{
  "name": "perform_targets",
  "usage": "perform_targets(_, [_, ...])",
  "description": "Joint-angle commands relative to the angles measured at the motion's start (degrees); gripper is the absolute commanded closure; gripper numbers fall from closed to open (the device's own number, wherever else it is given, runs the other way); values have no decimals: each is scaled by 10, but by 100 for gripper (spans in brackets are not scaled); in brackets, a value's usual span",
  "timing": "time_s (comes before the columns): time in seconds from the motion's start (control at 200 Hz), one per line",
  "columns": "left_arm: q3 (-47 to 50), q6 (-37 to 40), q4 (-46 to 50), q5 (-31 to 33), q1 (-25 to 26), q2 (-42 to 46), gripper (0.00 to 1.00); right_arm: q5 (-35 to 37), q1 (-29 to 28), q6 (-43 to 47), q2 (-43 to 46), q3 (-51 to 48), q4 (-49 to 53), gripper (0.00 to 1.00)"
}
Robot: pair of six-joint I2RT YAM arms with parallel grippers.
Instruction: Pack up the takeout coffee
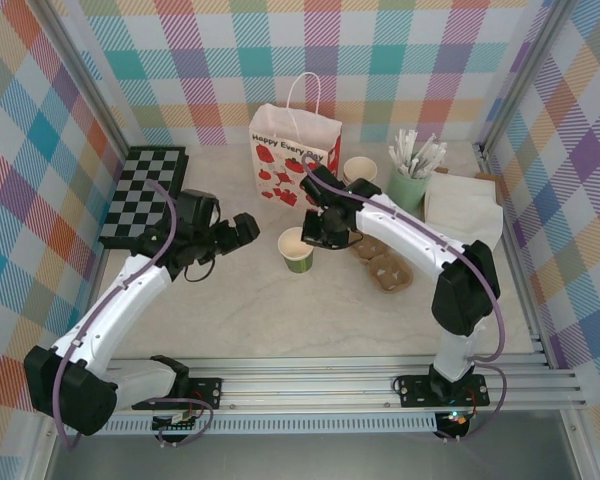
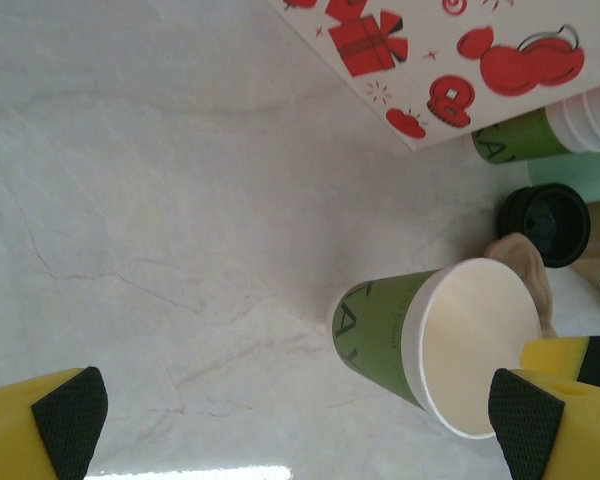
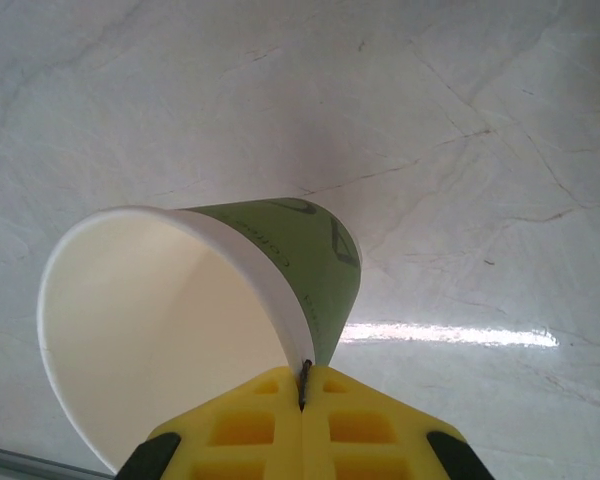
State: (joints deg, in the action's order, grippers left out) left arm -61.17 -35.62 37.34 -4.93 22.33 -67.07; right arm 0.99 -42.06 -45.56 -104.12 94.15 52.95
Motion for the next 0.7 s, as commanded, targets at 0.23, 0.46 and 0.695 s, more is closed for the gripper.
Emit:
perform_targets(0.23, [19,-18,-38,-47,3,-16,0,-19,2,54,-33,-19,-51,91])
perform_targets(0.46, [27,-22,-43,-50,4,-23,0,-26,2,63,-37,-34,-60,90])
perform_targets(0.695, [29,-22,-47,-57,4,-29,0,-16,2,63,-28,-40,-59,73])
